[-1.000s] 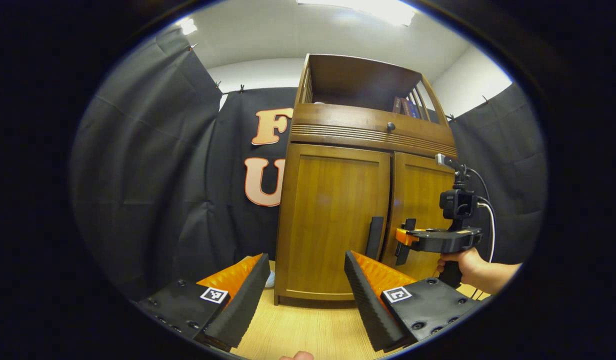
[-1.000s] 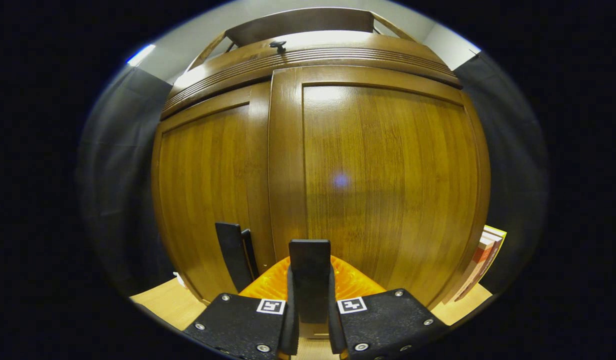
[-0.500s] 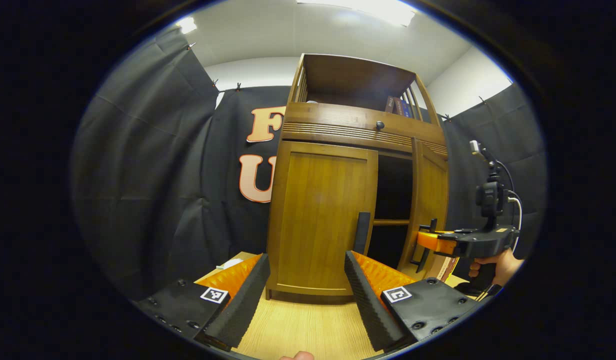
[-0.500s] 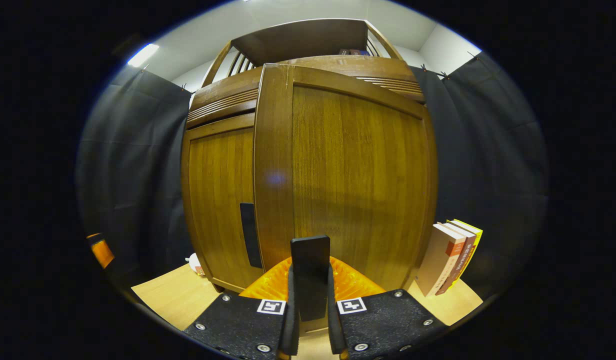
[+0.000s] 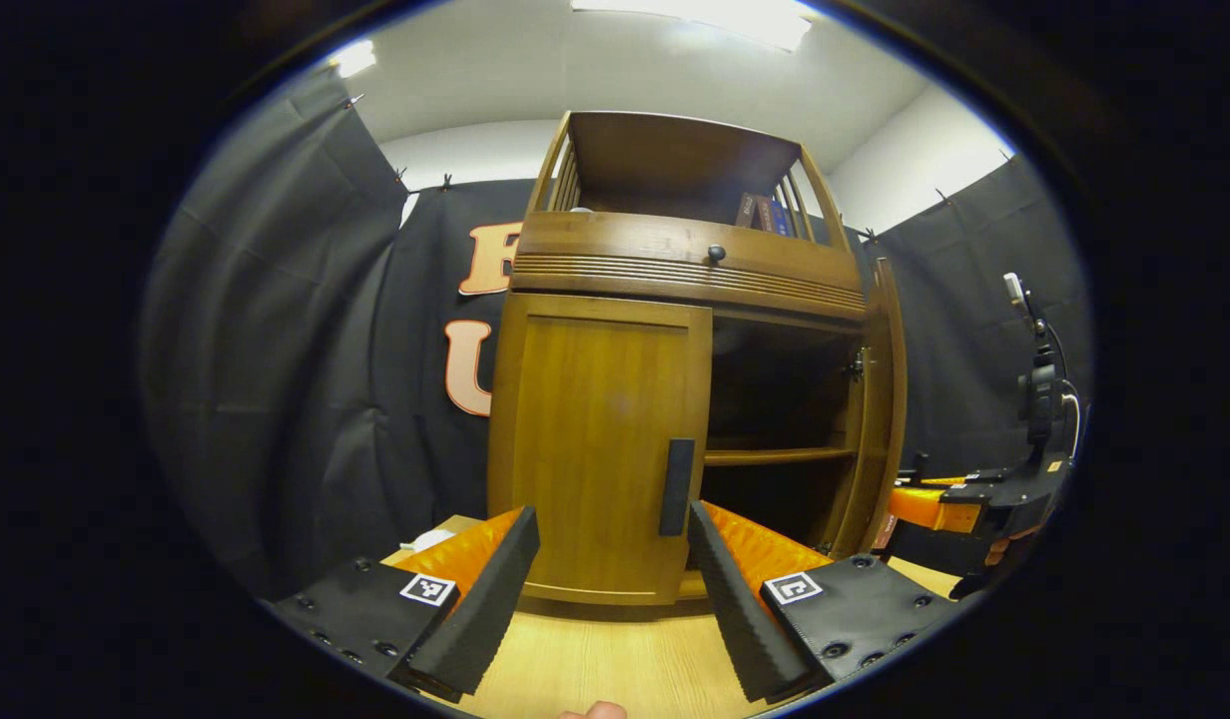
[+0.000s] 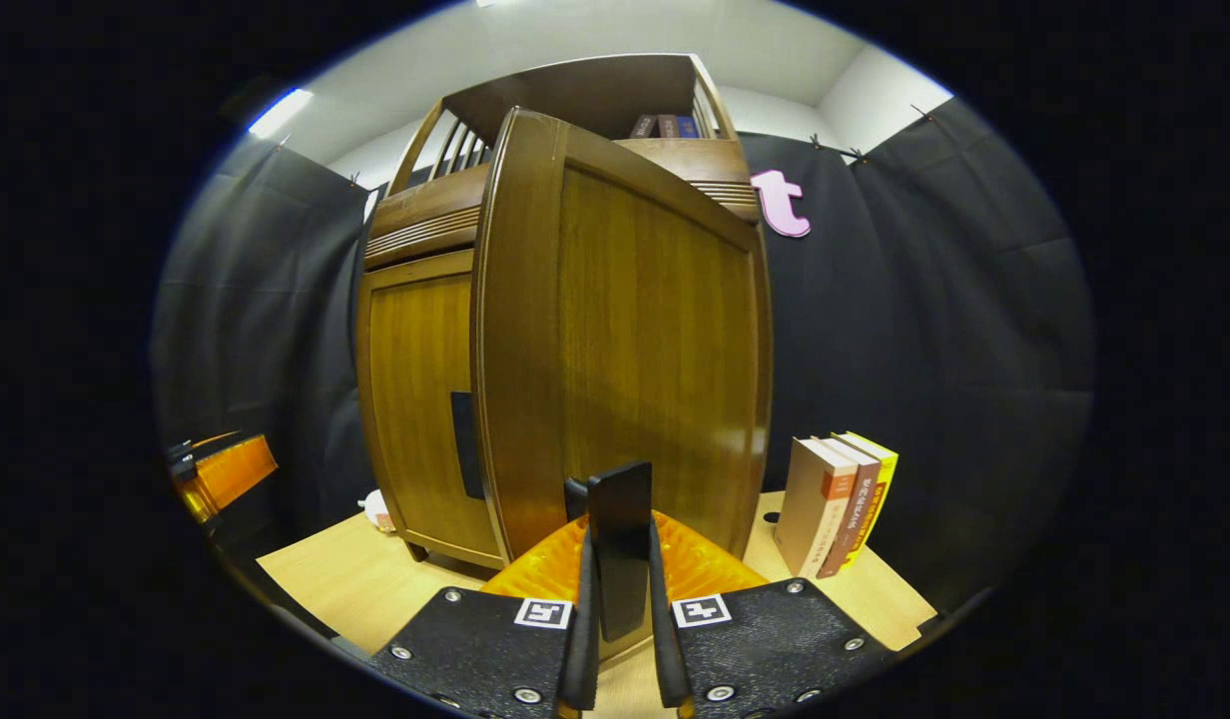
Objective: Open the right door of the double-door shoe cabinet with the right hand, and open the left door with the left hand.
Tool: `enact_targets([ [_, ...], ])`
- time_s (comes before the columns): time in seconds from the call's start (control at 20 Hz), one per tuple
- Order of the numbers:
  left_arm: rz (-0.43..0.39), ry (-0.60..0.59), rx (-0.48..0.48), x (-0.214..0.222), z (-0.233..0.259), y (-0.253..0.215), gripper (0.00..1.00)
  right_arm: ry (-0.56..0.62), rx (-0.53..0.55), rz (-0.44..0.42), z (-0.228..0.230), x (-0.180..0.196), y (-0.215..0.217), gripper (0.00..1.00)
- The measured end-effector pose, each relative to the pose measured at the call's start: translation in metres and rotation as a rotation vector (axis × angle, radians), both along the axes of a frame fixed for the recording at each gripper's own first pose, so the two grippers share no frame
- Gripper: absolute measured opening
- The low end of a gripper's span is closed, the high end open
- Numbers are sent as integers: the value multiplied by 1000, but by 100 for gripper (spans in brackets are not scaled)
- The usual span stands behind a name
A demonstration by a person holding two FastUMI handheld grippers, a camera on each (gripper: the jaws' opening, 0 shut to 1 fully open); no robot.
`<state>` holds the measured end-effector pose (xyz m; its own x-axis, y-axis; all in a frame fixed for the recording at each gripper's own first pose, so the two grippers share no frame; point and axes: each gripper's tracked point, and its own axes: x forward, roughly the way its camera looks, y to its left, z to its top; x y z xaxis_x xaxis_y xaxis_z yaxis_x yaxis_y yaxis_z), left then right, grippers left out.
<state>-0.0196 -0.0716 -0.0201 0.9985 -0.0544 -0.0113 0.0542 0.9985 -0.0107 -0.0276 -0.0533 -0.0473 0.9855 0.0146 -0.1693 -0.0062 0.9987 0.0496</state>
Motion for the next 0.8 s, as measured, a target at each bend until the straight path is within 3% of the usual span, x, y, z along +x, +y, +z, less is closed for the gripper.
enact_targets([
  [0.15,-6,1,2,1,-3,-16,93,-15,-4,-19,1,-11,-19,21],
  [0.2,-10,7,-1,1,-6,-21,93,-18,1,-18,2,-12,-24,16],
  [0.25,-14,15,-5,3,-9,-27,93,-17,7,-16,1,-15,-30,20],
  [0.3,-16,20,-11,5,-10,-32,93,-18,11,-13,1,-17,-36,14],
  [0.45,-22,33,-28,10,-15,-46,93,-19,7,-15,0,-25,-56,11],
  [0.55,-13,36,-26,12,-18,-49,97,-24,-3,-37,0,-28,-74,9],
  [0.65,1,38,-15,13,-21,-50,93,-25,-11,-74,0,-30,-95,6],
  [0.7,7,37,-13,14,-22,-50,93,-31,-12,-93,-1,-31,-107,10],
  [0.75,11,39,-12,15,-24,-49,93,-37,-16,-112,-1,-31,-118,4],
  [0.8,15,43,-13,16,-27,-50,93,-44,11,-105,-4,-31,-126,3],
])
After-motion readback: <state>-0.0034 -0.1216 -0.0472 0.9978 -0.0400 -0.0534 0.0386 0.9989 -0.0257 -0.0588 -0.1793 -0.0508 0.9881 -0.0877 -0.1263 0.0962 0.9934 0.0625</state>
